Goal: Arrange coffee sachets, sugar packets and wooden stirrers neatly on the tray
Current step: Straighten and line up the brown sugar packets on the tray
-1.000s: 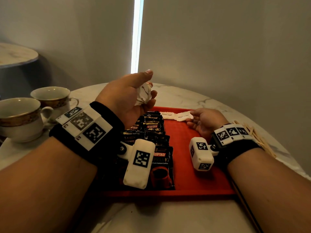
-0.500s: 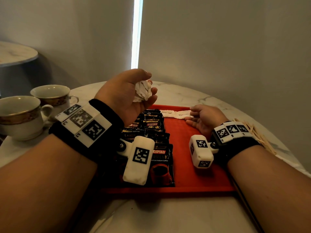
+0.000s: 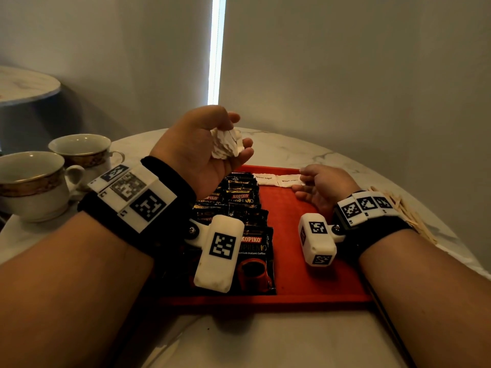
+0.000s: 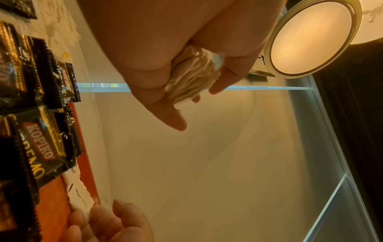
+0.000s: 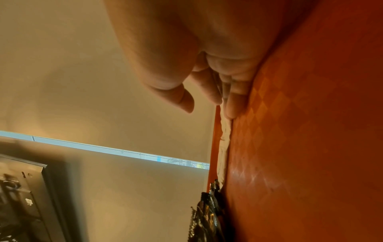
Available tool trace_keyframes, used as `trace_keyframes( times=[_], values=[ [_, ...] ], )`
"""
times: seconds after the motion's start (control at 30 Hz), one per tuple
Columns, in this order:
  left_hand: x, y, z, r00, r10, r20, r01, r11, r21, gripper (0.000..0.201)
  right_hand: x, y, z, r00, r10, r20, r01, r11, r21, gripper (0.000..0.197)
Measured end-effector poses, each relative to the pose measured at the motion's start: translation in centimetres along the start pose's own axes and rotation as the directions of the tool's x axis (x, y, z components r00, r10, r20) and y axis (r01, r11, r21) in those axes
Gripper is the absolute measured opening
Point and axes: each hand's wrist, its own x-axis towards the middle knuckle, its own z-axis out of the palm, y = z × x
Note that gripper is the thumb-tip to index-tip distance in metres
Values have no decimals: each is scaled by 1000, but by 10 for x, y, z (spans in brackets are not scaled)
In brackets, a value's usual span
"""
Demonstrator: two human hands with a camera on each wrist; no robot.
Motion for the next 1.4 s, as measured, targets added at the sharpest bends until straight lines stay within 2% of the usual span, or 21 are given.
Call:
trace_keyframes(
  times=[0.23, 0.33, 0.4, 0.5, 0.57, 0.67, 0.77, 0.93, 1.07, 1.23, 1.33, 1.4],
  values=[
    [0, -1, 0, 1000, 4, 4, -4, 1000, -4, 23, -5, -1, 3, 999, -28, -28, 27, 999, -44, 10],
    [2, -2, -1, 1000, -7, 16, 7, 1000, -4, 26, -6, -4, 1, 995, -60, -78, 53, 995, -84, 20],
    [3, -3, -1, 999, -21, 43, 21, 1000, 4, 27, -12, -12, -1, 988, -144, -63, 136, 985, -110, 31],
    [5, -5, -3, 992, -45, 121, 37, 997, 70, 31, -37, -31, 4, 956, -285, 74, 283, 958, 46, 32],
    [4, -6, -2, 988, -49, 144, 36, 995, 91, 38, -58, -43, 6, 902, -363, 234, 334, 930, 156, 38],
    [2, -7, 0, 991, -15, 131, 9, 999, 50, 37, -79, -49, 11, 815, -381, 436, 333, 924, 186, 43],
    [1, -8, 2, 994, -5, 108, 0, 999, 52, 36, -86, -48, 17, 781, -377, 498, 332, 926, 180, 37],
    [1, -8, 3, 994, 0, 106, -10, 996, 92, 27, -91, -44, 24, 794, -387, 469, 363, 920, 146, 4],
    [2, -8, 1, 997, -8, 78, -1, 993, 114, 29, -91, -44, 26, 809, -382, 447, 334, 924, 185, 6],
    [4, -6, -1, 999, -21, 29, 18, 996, 91, 21, -85, -43, 26, 825, -414, 385, 266, 886, 381, 9],
    [4, -6, -1, 997, -51, 50, 45, 992, 119, 11, -85, -41, 29, 823, -429, 371, 288, 880, 379, 10],
    [5, -9, -2, 995, -61, 79, 49, 987, 154, 32, -89, -40, 32, 808, -436, 397, 314, 888, 335, 9]
  ],
)
